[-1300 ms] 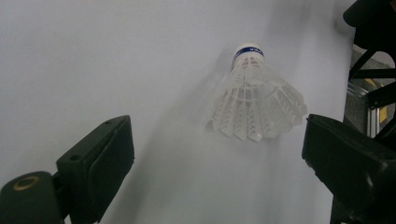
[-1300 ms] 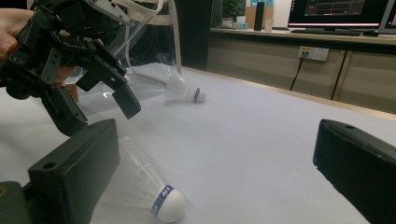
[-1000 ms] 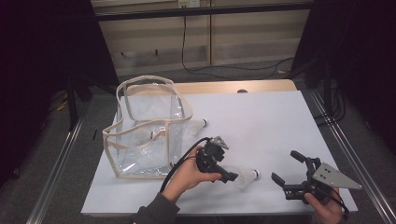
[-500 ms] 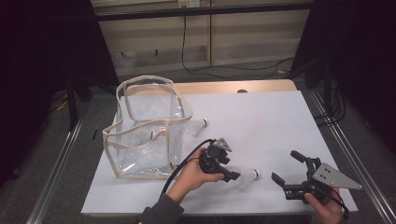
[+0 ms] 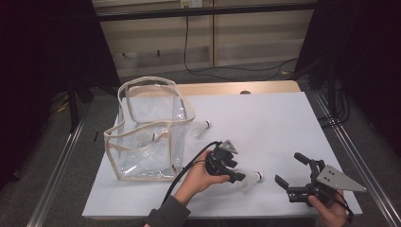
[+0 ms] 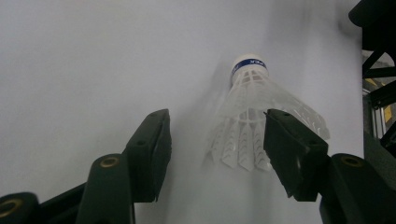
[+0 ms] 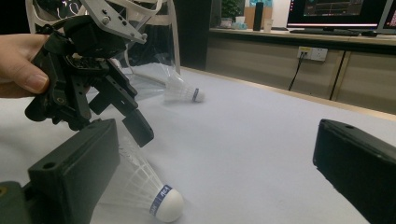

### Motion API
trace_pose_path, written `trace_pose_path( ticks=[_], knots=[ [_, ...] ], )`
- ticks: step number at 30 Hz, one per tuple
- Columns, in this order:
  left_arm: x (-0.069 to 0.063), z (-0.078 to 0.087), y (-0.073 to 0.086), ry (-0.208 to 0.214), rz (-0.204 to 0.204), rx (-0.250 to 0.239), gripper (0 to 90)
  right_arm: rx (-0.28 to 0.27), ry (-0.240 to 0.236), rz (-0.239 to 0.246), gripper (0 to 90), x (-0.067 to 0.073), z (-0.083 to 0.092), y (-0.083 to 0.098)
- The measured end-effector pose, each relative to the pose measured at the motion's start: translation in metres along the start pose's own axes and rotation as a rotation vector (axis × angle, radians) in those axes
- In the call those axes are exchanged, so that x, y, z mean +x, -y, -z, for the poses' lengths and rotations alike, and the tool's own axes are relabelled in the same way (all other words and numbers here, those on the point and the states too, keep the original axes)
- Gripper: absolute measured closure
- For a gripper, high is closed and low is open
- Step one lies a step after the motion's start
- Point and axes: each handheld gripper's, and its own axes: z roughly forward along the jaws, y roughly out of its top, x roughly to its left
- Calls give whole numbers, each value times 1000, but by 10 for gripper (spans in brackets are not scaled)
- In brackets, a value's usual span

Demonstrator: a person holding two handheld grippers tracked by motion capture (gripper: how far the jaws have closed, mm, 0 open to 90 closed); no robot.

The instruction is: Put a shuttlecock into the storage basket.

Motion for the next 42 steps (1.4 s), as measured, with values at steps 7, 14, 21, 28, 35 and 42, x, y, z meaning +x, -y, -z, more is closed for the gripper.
trace_pose_path(
  ticks=[7, 14, 21, 28, 35, 42],
  knots=[
    [-2, -2, -2, 5, -9, -6, 469, -1, -2, -3, 4, 0, 0, 0],
    [-3, -4, -4, 7, -21, 1, 509, 0, -2, -1, 4, 0, 0, 0],
    [-4, -7, -4, 12, -21, -1, 534, 3, -3, 1, 4, 0, 0, 0],
    [-4, -10, -4, 19, -21, -2, 561, 0, -2, 0, 4, 0, 0, 0],
    [-4, -14, -3, 28, -21, -5, 577, 0, -1, -1, 4, 0, 0, 0],
    [-5, -20, -3, 32, -28, 1, 606, 1, 1, 3, 4, 0, 0, 0]
  ],
)
